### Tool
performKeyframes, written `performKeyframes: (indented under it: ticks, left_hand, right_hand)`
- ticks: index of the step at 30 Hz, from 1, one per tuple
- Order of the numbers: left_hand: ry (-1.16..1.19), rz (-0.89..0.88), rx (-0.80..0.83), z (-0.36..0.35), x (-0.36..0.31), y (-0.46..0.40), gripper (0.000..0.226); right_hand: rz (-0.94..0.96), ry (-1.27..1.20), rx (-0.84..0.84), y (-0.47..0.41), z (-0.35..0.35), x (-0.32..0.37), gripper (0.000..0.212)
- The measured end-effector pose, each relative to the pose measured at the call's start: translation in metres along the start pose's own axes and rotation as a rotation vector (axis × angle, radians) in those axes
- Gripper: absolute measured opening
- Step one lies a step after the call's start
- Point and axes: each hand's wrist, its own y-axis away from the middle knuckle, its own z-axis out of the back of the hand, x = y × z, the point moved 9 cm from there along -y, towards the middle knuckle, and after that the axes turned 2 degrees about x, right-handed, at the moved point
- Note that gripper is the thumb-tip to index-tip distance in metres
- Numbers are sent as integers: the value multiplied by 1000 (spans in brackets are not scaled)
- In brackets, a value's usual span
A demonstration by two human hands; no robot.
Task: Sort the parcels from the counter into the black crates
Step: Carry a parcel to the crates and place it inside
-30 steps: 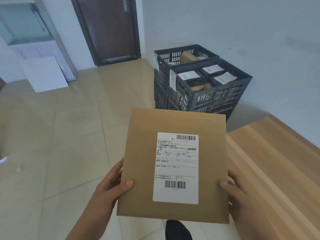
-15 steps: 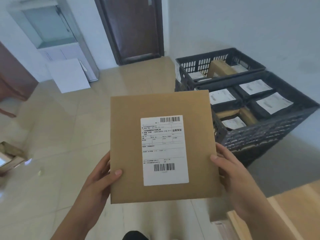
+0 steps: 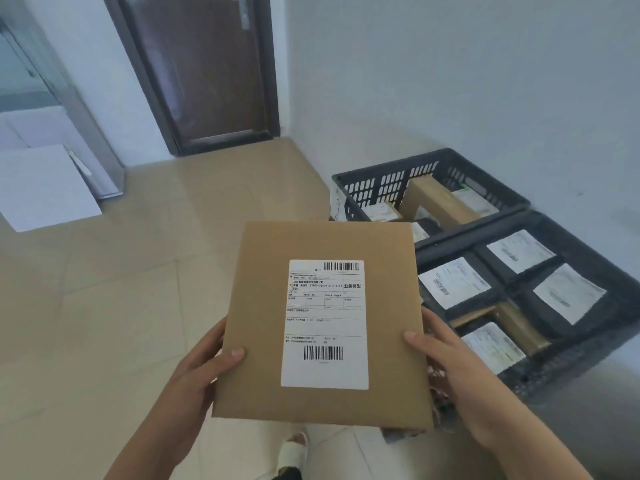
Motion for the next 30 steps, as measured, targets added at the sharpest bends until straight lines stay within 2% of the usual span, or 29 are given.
performKeyframes:
  ticks: [6, 11, 15, 18, 24, 30]
  left_hand:
    - [-188, 64, 168, -14, -59, -132, 47]
    - [-359, 103, 297, -58, -96, -235, 41]
    - [-468, 133, 329, -91, -118, -312, 42]
    - [-549, 169, 363, -119, -133, -362, 41]
    - [-722, 214, 417, -170, -154, -452, 32]
    - [-808, 276, 524, -207, -145, -520, 36]
  right_hand:
    - [-38, -82, -146, -67, 15, 28, 66]
    - [-102, -192, -273, -121, 49, 31, 59]
    - [-132, -258, -323, -176, 80, 38, 36]
    - [-142, -318, -353, -210, 102, 48, 28]
    - [-216, -354, -419, -265, 135, 56, 36]
    - [-272, -360, -494, -291, 156, 60, 44]
